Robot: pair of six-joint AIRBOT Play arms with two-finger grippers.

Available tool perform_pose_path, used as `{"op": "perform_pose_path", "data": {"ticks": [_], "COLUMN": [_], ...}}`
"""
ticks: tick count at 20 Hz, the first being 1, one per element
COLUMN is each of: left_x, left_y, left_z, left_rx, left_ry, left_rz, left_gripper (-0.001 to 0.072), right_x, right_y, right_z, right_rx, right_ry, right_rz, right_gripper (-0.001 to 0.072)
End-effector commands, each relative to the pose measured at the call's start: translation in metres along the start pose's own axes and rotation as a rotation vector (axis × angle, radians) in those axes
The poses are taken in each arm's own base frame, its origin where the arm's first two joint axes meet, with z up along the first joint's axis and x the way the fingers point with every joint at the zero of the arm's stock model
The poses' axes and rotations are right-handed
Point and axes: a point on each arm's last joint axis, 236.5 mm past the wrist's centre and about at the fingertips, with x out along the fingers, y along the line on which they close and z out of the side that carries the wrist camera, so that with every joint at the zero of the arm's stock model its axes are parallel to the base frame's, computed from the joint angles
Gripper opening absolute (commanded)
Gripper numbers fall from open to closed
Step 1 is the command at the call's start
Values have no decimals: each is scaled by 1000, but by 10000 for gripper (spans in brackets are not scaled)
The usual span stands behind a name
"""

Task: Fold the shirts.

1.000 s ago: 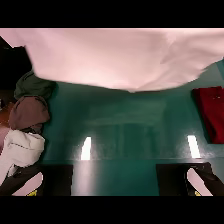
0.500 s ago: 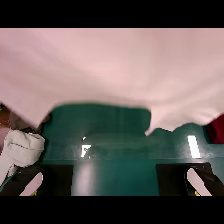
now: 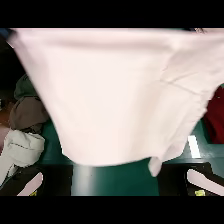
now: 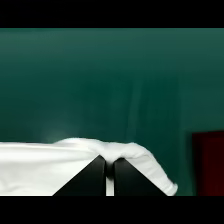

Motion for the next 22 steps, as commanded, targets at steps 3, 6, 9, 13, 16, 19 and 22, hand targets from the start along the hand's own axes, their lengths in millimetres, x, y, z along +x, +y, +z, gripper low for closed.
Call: {"op": "perform_pose_path", "data": {"ticks": [3,6,9,13,16,19,22], "left_x": [113,157,186,211,225,226,219], "left_y": [87,118,153,175,180,181,170], "left_z": [-104,-104,-85,-56,-51,-64,-115], "left_rx": [-136,-149,-181,-144,-129,-100,-63], "left_ry": [273,219,88,2,8,64,290], "left_rz": [74,100,173,202,198,200,161], "left_gripper": [25,24,24,24,25,25,25], "right_x": [139,198,247,281,295,304,298], "right_y": [-14,-8,6,21,18,3,-6], "right_z": [-46,-32,-10,12,8,-18,-49], "right_rx": [-36,-1,30,10,5,0,-66], "right_ry": [286,221,102,-15,-13,91,228], "right_rz": [-105,-118,-93,-63,-70,-106,-161], "right_gripper": [23,23,23,23,23,23,23]}}
